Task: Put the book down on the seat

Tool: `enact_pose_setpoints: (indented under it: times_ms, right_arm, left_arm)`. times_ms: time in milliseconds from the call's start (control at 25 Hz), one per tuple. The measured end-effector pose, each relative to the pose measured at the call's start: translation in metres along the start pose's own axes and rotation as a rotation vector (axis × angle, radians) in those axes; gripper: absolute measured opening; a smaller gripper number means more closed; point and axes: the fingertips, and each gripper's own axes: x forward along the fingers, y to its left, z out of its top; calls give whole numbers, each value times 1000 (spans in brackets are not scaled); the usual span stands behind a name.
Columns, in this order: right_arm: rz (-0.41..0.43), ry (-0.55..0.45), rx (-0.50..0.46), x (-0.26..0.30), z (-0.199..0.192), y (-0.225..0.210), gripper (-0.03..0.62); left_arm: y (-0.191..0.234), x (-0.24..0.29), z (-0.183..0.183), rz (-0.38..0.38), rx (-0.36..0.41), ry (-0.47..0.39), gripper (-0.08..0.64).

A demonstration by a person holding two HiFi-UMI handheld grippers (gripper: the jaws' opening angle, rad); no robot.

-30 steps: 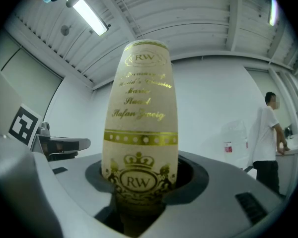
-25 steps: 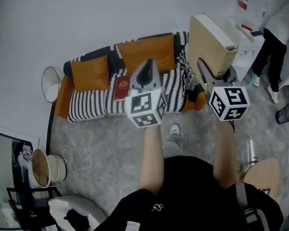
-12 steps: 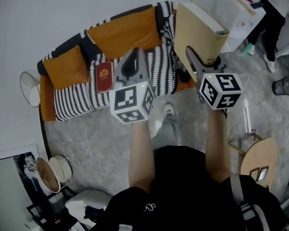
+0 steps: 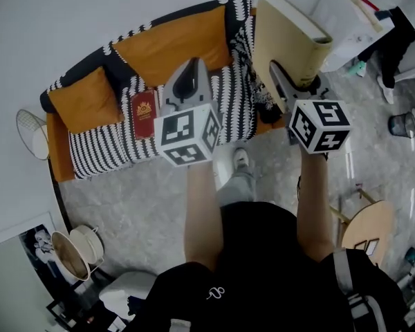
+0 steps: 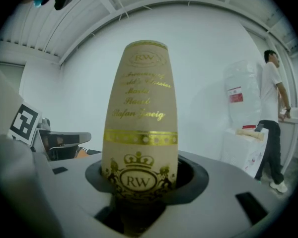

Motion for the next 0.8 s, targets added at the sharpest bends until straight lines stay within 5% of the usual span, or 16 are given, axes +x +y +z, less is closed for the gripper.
enact_pose_setpoints:
  times_ms: [800]
  right_arm:
    - [-53,-15,-116,67,51,6,230]
  left_arm:
    - [42,60,40,-27,-57,-67,28]
